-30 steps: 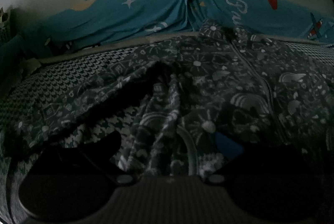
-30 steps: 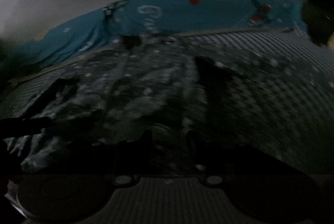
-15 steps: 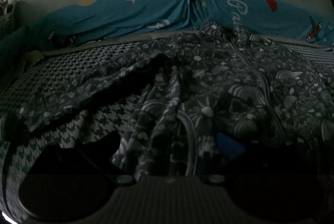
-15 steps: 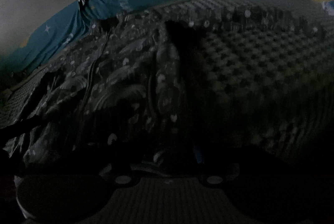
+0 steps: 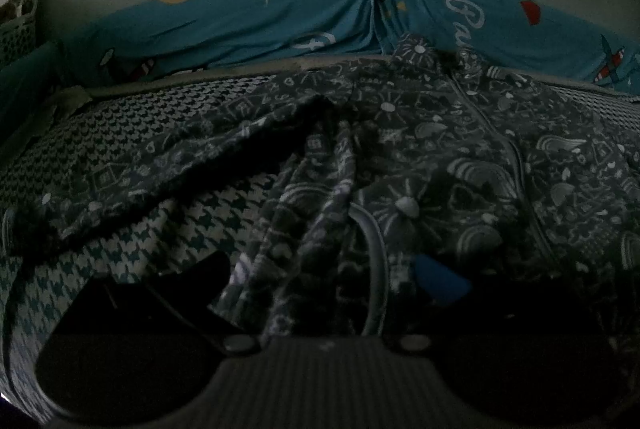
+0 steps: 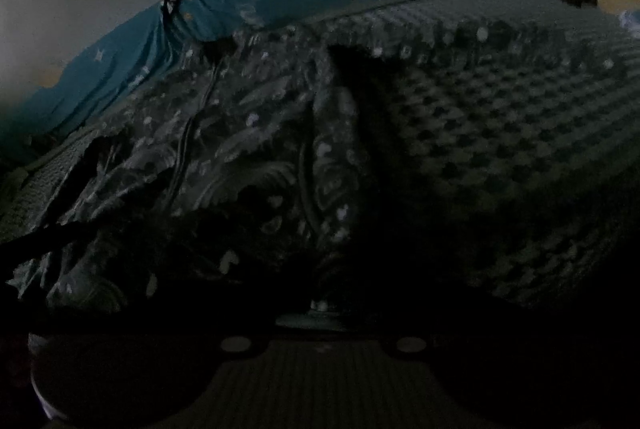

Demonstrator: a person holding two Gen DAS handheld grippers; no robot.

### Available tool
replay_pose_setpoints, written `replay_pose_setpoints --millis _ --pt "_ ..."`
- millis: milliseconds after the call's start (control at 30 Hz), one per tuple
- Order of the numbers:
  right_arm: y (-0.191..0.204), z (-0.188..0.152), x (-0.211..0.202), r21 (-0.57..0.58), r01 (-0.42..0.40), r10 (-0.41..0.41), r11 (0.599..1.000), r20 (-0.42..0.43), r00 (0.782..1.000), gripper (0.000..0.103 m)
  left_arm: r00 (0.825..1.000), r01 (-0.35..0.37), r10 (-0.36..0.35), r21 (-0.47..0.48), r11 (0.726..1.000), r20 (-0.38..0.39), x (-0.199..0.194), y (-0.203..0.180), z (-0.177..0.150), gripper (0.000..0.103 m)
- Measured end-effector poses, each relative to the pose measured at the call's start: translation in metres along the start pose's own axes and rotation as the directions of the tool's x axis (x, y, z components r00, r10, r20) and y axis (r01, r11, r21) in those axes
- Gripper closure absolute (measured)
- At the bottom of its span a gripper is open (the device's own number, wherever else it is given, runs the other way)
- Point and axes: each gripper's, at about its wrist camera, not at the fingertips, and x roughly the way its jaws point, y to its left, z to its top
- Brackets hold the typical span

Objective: Fold clothes

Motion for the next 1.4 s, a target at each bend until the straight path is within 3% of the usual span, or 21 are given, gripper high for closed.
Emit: replay_pose_setpoints --millis 167,300,467,633,867,1000,1100,1400 --pt "-0.009 0.001 -0.015 0.049 0.071 -0.073 0.996 0.041 0.996 0.092 1.000 0.000 0.000 0.015 1.000 -0.001 -0.005 -0.004 -0.002 0.000" --pt "-0.007 0.000 -0.023 0.016 0.129 -0.130 0.992 0.073 0.989 0.092 1.000 0.020 -0.020 0.012 1.000 -0.019 -0.012 -0.006 -0.007 0.000" --pt "-0.014 0.003 -0.014 0.039 0.140 -0.141 0.989 0.025 0.990 0.090 0.997 0.007 -0.006 0.023 1.000 -0.078 -0.015 -0.009 -0.020 0.000" --pt "-0.014 0.005 -0.026 0.035 0.156 -0.159 0.987 0.123 0.980 0.083 0.995 -0.007 0.008 0.008 1.000 -0.096 -0.018 -0.004 -0.027 0.000" --pt "-0.004 0.007 -0.024 -0.016 0.090 -0.087 0.996 0.153 0.984 0.082 0.994 -0.011 0.009 -0.025 1.000 -0.109 -0.020 0.007 -0.031 0.000" --pt "0.006 0.006 -0.022 -0.054 0.054 -0.045 0.997 0.158 0.986 0.082 0.992 -0.062 0.059 -0.016 0.998 -0.108 -0.022 0.011 -0.032 0.000" --pt "0.014 0.005 -0.016 -0.085 -0.011 0.022 0.996 0.131 0.991 0.082 0.985 -0.117 0.114 -0.016 0.993 -0.131 -0.020 0.017 -0.034 0.000" --pt "0.048 -0.005 0.008 -0.197 -0.158 0.160 0.968 -0.006 0.987 0.080 0.980 -0.148 0.143 -0.029 0.989 -0.139 -0.022 0.030 -0.037 0.000"
